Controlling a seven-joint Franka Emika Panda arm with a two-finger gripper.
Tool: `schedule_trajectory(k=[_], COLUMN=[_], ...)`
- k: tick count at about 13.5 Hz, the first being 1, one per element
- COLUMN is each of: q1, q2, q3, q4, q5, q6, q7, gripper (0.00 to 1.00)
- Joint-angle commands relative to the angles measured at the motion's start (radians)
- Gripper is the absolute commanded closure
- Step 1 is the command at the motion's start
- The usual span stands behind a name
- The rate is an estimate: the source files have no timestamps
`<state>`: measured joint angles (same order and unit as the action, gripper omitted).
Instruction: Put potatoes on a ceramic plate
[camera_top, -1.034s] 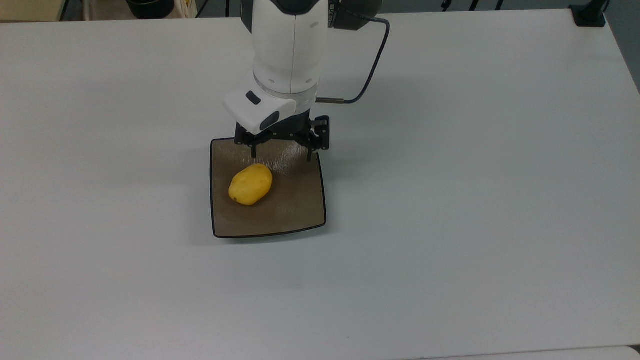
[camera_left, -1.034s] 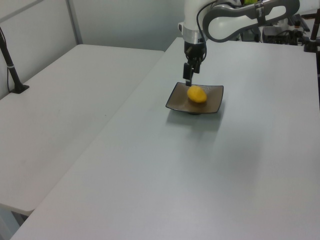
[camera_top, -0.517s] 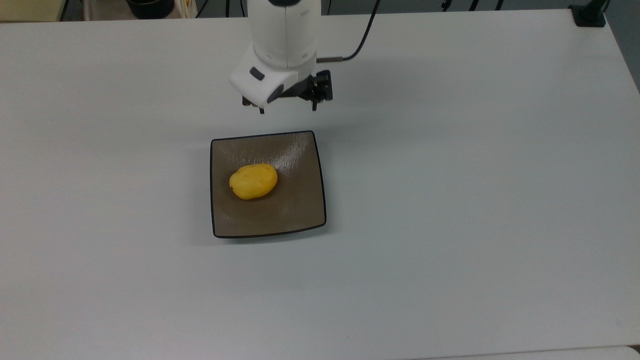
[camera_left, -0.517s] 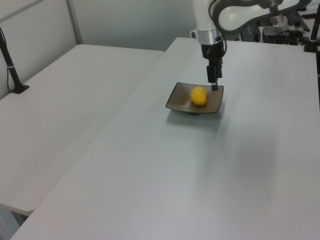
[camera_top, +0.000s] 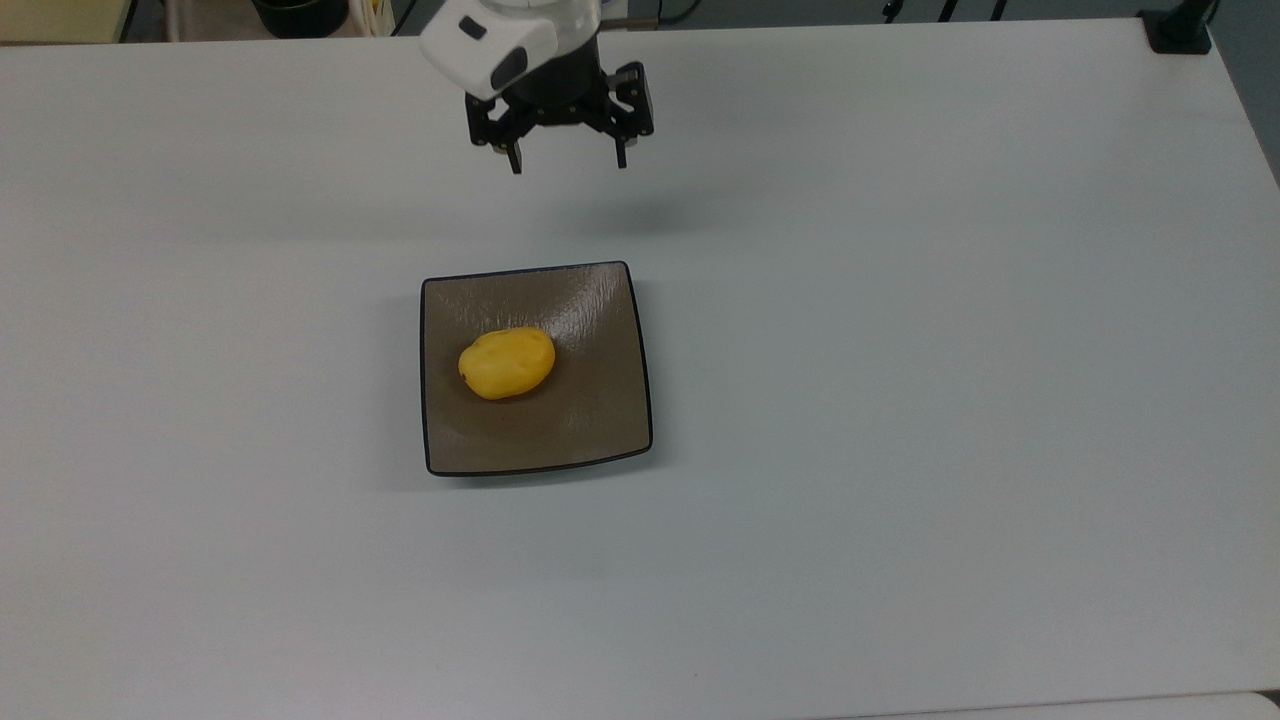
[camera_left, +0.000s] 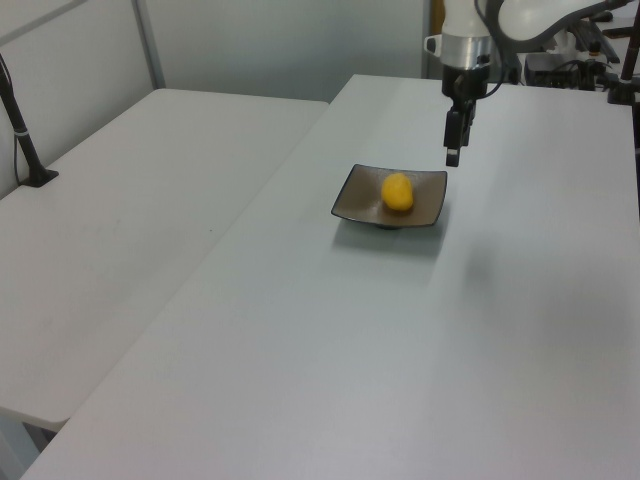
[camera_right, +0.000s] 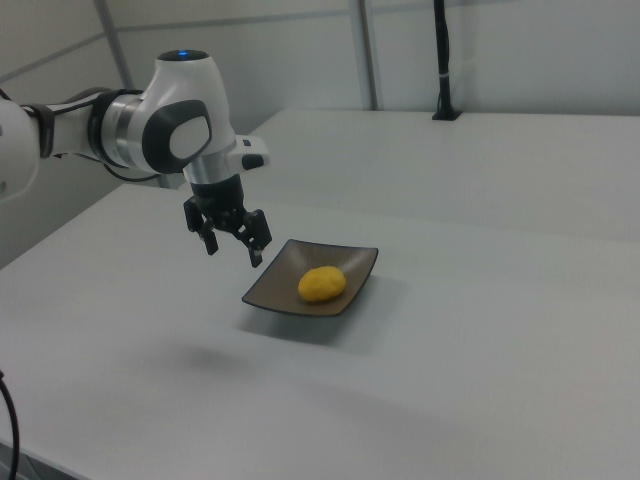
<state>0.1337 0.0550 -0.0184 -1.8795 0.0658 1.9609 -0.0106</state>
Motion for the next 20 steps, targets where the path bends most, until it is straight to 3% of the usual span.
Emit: schedule_trajectory(k=[1, 8, 10, 20], q1=[-0.095, -0.095, -0.092, -0.100], q2=[-0.063, -0.076, -0.078, -0.095], q3=[0.104, 0.107, 0.107, 0.106], q4=[-0.070, -0.060, -0.056, -0.049], q5=[0.020, -0.003, -0.047, -0.089], q6=[0.029, -0.028, -0.068, -0.073], q7=[0.055, 0.081, 0.081, 0.074], gripper=[0.00, 0.00, 0.00, 0.00])
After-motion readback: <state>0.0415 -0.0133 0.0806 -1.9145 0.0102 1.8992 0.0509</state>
